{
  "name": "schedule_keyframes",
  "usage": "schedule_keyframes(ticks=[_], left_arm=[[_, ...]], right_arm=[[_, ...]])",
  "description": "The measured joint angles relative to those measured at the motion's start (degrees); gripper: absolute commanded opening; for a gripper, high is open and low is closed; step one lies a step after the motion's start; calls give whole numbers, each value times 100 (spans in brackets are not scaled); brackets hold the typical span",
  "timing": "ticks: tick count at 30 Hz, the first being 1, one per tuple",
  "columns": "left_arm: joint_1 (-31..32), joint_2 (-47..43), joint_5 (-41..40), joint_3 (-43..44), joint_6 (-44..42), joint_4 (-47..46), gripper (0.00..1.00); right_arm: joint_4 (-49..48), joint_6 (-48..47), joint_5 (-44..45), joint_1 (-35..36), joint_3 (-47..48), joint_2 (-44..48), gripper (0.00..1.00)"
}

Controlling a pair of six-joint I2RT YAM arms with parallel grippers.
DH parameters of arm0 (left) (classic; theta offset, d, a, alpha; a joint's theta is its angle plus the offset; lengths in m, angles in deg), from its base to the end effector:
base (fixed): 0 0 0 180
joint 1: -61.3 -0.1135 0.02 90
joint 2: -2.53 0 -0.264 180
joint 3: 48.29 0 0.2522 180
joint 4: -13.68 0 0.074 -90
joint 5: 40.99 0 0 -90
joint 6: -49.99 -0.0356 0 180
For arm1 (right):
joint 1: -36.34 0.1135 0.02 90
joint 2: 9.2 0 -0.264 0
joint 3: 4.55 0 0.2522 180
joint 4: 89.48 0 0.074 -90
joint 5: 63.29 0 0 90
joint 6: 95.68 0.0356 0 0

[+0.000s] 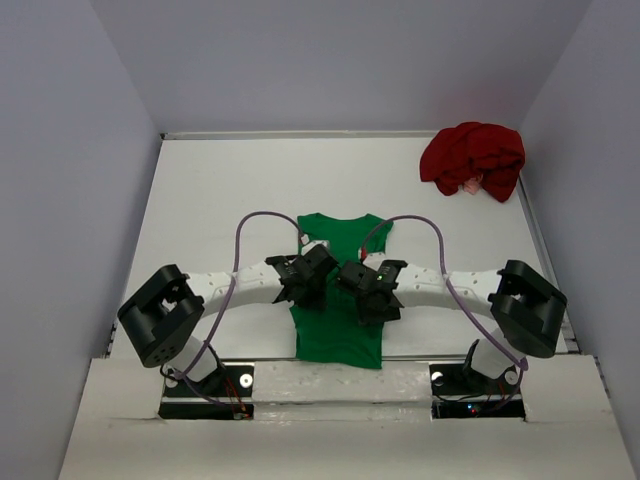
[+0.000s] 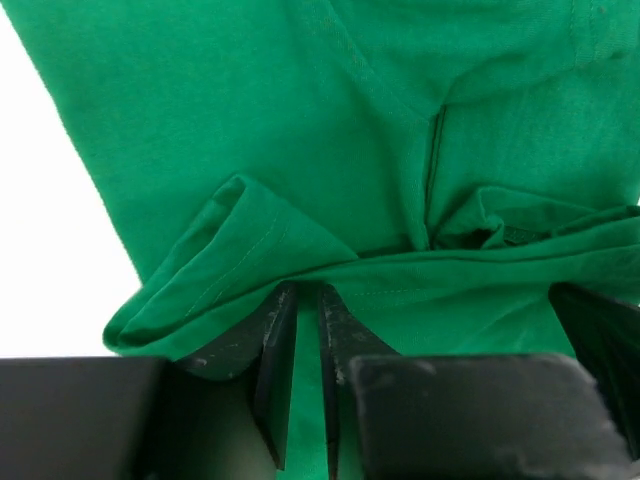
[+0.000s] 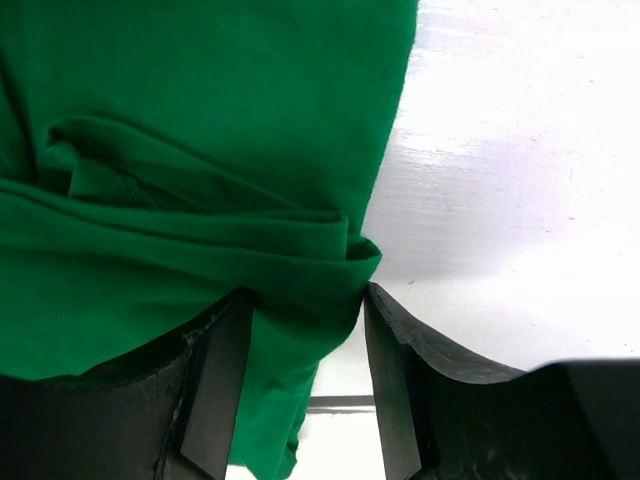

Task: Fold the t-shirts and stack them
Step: Fold the tshirt

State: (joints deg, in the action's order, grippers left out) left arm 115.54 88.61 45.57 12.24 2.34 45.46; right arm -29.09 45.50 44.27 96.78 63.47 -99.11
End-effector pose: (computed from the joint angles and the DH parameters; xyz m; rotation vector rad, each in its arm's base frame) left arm 0.1704 -0.2330 0.1759 0.2531 2.6572 -0.5307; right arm 0.1416 0.2279 0.1765 -0.1978 2.8051 -0.0871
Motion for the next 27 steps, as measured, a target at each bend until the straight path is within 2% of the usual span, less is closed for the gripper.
schedule_keyframes(ticks=[2,3,4,6,27], left_arm=[[0,46,44,-28,-9,-66,17],[0,55,55,-37,-7,-70,13],[0,55,72,-42,-17,-72,6],[0,55,101,-42,-11,-81,0],[-83,-221,-304,-39,-109,221,0]], right_arm=[[-66,2,-35,-7,-17,-94,36],[-107,-4,-52,-7,-44,-101,19],[-129,-17,-74,-7,-66,-101,12],[-175,-35,-109,-7,-87,-111,0],[138,-72,321,120,413,-474,2]])
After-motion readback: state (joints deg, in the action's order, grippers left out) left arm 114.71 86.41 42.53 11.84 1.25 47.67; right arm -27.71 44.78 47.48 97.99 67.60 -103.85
